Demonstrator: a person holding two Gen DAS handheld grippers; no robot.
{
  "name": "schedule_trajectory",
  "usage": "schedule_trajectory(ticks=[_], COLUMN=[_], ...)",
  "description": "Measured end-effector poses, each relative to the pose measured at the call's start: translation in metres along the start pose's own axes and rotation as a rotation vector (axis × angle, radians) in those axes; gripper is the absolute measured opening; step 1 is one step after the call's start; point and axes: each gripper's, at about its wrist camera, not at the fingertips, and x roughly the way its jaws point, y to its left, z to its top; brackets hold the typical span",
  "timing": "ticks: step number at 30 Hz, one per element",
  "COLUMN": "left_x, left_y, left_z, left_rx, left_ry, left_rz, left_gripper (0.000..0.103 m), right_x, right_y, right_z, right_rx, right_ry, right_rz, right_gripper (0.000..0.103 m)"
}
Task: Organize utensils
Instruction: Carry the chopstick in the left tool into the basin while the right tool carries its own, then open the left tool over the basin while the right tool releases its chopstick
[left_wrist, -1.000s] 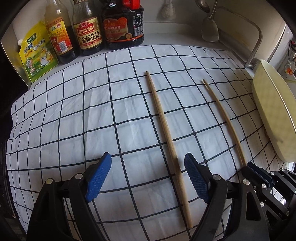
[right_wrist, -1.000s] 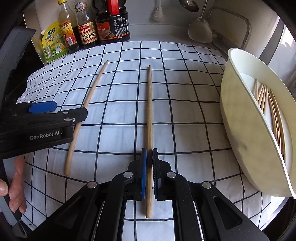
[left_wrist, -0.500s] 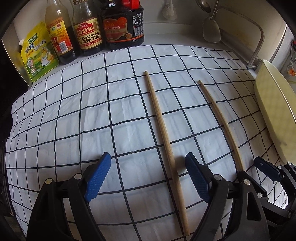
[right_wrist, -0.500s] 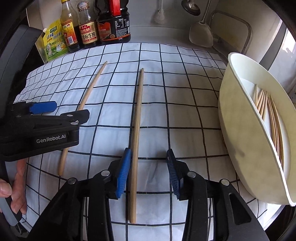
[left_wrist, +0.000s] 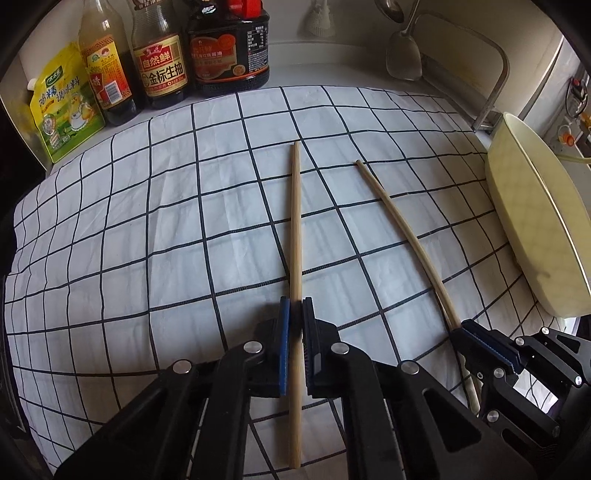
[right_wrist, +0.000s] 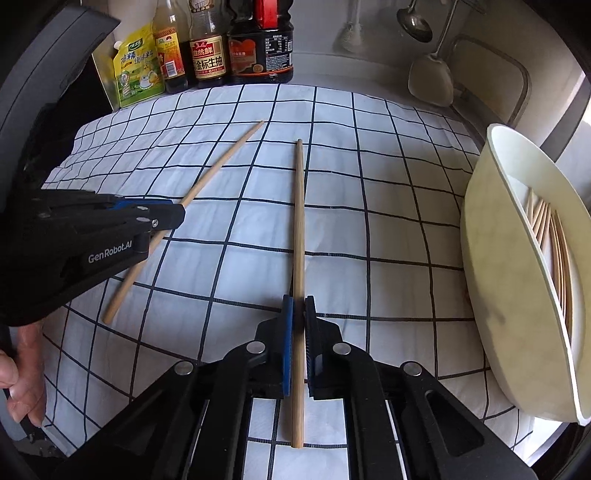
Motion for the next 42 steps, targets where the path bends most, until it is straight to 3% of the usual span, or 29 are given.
schedule_trajectory(ticks=[8,14,25,34,42], left_x=[-0.032,-0.073,-0.111,-0.081,-0.030], left_y=[-0.010,-0.034,-0.125,-0.218,-0.268], left_z=[0.000,0.017,0.072,0.098,0.103], left_rx=[0.016,0.057,0.204,0.366,0.467], left_ry=[-0.011,-0.078,-0.179,-0.071,0.034], left_rz=[-0.020,-0.054,-0.180,-0.290,-0.274], left_gripper=[0.007,0.007,0.007,0.007,0.007], right_x=[-0.039,-0.082,-0.146,-0.137,-0.099], right_y=[-0.008,-0.027,-0.133,-0.228,-0.258], right_z=[0.006,0.015,0.011,-0.008,-0.013], right_rx=[0.070,0.104,0.276,0.458,0.537], right_ry=[-0.032,-0.098,-0.234,-0.217,-0.153], right_rz=[0.080,0.100,-0.039,-0.184,-0.192], right_gripper=[0.006,0.006,0.006,0.006,0.006])
